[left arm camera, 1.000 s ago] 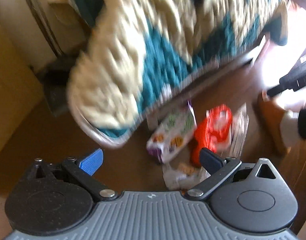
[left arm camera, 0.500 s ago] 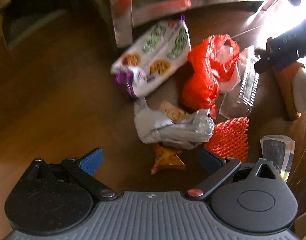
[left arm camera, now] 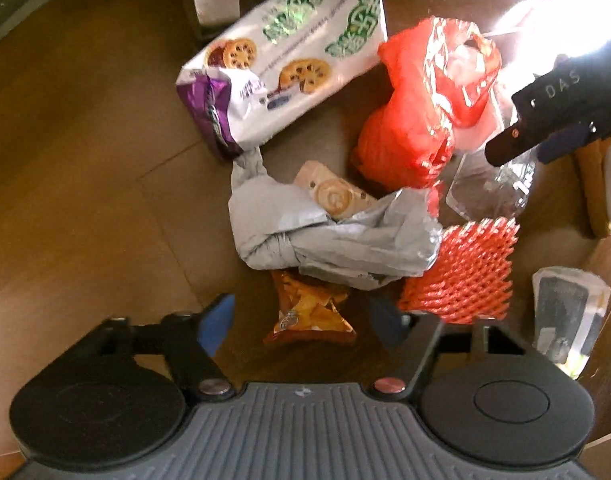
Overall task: Collect trash
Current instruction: 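Close left tool on the orange snack wrapper while right tool lowers onto the clear plastic tray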
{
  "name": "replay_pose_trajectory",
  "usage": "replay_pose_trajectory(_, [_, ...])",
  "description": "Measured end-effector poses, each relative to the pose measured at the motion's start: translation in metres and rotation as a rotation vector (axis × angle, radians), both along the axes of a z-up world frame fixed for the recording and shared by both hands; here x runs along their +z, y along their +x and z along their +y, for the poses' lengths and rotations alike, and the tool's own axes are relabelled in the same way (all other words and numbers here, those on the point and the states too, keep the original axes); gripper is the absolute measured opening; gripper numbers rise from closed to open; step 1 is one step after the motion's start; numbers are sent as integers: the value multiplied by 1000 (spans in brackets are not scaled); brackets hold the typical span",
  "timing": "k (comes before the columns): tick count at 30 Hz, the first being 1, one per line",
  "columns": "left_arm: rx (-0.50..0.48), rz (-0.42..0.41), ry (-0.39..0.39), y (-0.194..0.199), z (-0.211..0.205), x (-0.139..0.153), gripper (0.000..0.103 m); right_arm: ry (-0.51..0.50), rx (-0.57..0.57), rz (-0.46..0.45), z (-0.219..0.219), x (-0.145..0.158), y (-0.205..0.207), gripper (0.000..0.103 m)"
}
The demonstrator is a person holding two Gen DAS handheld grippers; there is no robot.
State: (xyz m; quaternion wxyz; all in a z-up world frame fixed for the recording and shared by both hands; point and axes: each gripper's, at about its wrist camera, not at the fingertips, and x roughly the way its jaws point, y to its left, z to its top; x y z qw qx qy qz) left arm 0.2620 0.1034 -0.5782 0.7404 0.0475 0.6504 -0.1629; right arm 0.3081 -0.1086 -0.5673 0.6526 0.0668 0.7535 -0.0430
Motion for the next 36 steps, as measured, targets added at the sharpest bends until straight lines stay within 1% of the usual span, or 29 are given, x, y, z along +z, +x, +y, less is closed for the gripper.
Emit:
replay_pose_trajectory(2, [9, 9, -3, 0, 1, -3, 67, 4, -12, -5, -2, -2, -2, 66])
replay_pose_trajectory(3, [11, 10, -4, 1, 1, -4, 61, 8, -21, -5, -2, -3, -2, 66])
replay_pose_trajectory(4, [9, 17, -9, 1, 1, -5, 56, 15, -26, -3, -4, -5, -3, 63])
replay_pose_trajectory(5, [6, 24, -7, 0, 0, -6, 50, 18, -31, -3, -5, -5, -4, 63])
replay_pose_trajectory(6, [3, 27, -2, 0, 0, -8, 47, 17, -38, -4, -5, -5, -4, 63])
replay_pose_trajectory(12, [-15, 29, -11, -5, -5, -7, 36, 8, -27, -22, -9, -4, -7, 61])
replay_pose_trajectory(14, [-26, 36, -18, -7, -5, -6, 35, 0, -42, -28, -11, 1, -9, 46])
replay_pose_trajectory(15, [-29, 35, -19, -8, -4, -5, 34, -7, -59, -22, -13, 3, -11, 46])
replay_pose_trajectory(16, [-29, 37, -21, -9, -3, -5, 34, -9, -65, -20, -15, 6, -13, 40])
replay_pose_trajectory(17, [-28, 39, -24, -10, -2, -4, 33, -6, -62, -28, -16, 10, -15, 24])
replay_pose_trajectory(18, [-26, 41, -25, -11, 0, -2, 33, 4, -69, -44, -16, 16, -17, 21])
replay_pose_trajectory(20, [-26, 34, -31, -13, 4, 4, 33, 17, -64, -41, -18, 23, -18, 5])
replay_pose_trajectory(21, [-32, 32, -29, -13, 7, 8, 33, 3, -49, -35, -17, 25, -18, 0])
replay_pose_trajectory(23, [-32, 21, -23, -12, 9, 12, 33, -16, -33, -28, -19, 28, -20, 0])
replay_pose_trajectory(24, [-28, 15, -22, -12, 11, 15, 33, -7, -37, -28, -21, 29, -21, 0])
replay_pose_trajectory(25, [-26, 9, -20, -12, 14, 17, 33, -2, -45, -33, -23, 30, -23, 7])
replay_pose_trajectory(26, [-22, 4, -14, -13, 16, 20, 33, 1, -61, -47, -26, 31, -25, 20])
replay_pose_trajectory(27, [-17, 7, -11, -13, 17, 21, 33, 18, -78, -51, -28, 30, -27, 26])
replay_pose_trajectory(29, [-9, 7, -7, -12, 20, 22, 33, 44, -108, -40, -32, 27, -29, 47])
replay_pose_trajectory(31, [-9, 7, -10, -13, 21, 23, 33, 41, -105, -39, -30, 24, -30, 59])
replay_pose_trajectory(33, [-12, 11, -12, -14, 21, 21, 33, 45, -107, -33, -27, 19, -28, 63])
replay_pose_trajectory(35, [-16, 16, -11, -15, 20, 19, 33, 31, -118, -6, -24, 7, -26, 73])
replay_pose_trajectory(36, [-17, 20, -9, -16, 19, 17, 33, 12, -117, 14, -21, 0, -25, 73])
